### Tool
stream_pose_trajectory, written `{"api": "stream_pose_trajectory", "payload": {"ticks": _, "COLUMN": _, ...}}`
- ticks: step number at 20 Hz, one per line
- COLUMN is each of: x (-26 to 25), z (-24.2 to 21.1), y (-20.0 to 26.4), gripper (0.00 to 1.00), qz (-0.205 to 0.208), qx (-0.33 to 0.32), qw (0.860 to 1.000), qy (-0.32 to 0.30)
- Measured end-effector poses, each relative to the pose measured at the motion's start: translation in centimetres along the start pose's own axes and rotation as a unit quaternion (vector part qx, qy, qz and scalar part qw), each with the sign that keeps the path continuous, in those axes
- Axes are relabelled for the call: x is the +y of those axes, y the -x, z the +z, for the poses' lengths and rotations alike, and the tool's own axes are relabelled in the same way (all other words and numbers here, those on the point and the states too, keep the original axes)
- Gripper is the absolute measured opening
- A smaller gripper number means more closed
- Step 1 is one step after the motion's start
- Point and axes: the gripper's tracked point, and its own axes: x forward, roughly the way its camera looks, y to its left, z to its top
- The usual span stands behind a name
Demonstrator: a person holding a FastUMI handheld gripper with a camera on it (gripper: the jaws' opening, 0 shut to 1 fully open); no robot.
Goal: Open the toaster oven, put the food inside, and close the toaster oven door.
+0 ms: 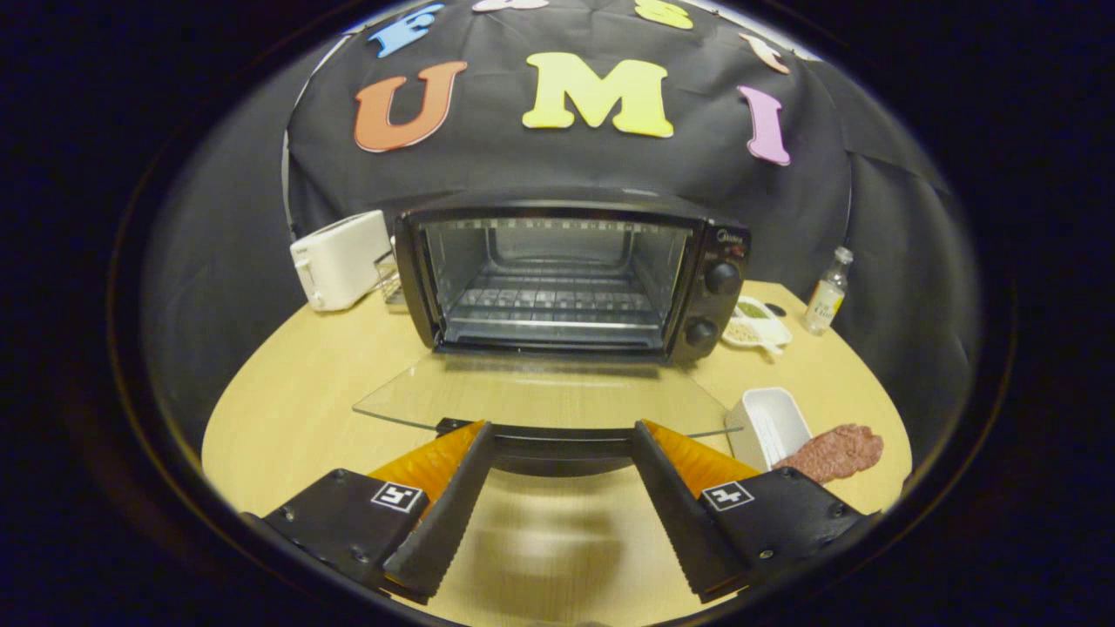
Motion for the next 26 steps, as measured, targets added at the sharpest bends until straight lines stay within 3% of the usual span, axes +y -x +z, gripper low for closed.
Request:
{"api": "stream_pose_trajectory", "payload": {"ticks": 5, "x": 0.1, "z": -4.0, "y": -1.5, "gripper": 1.00, "qz": 0.002, "qx": 0.047, "qw": 0.999, "qy": -0.013}}
{"api": "stream_pose_trajectory", "payload": {"ticks": 17, "x": -0.1, "z": -4.1, "y": -1.2, "gripper": 1.00, "qz": 0.020, "qx": 0.044, "qw": 0.998, "qy": 0.035}}
{"api": "stream_pose_trajectory", "payload": {"ticks": 21, "x": -4.1, "z": -2.2, "y": 1.4, "gripper": 1.00, "qz": 0.006, "qx": 0.016, "qw": 0.999, "qy": 0.029}}
{"api": "stream_pose_trajectory", "payload": {"ticks": 26, "x": -13.0, "z": 1.5, "y": 6.3, "gripper": 1.00, "qz": -0.041, "qx": -0.030, "qw": 0.998, "qy": 0.024}}
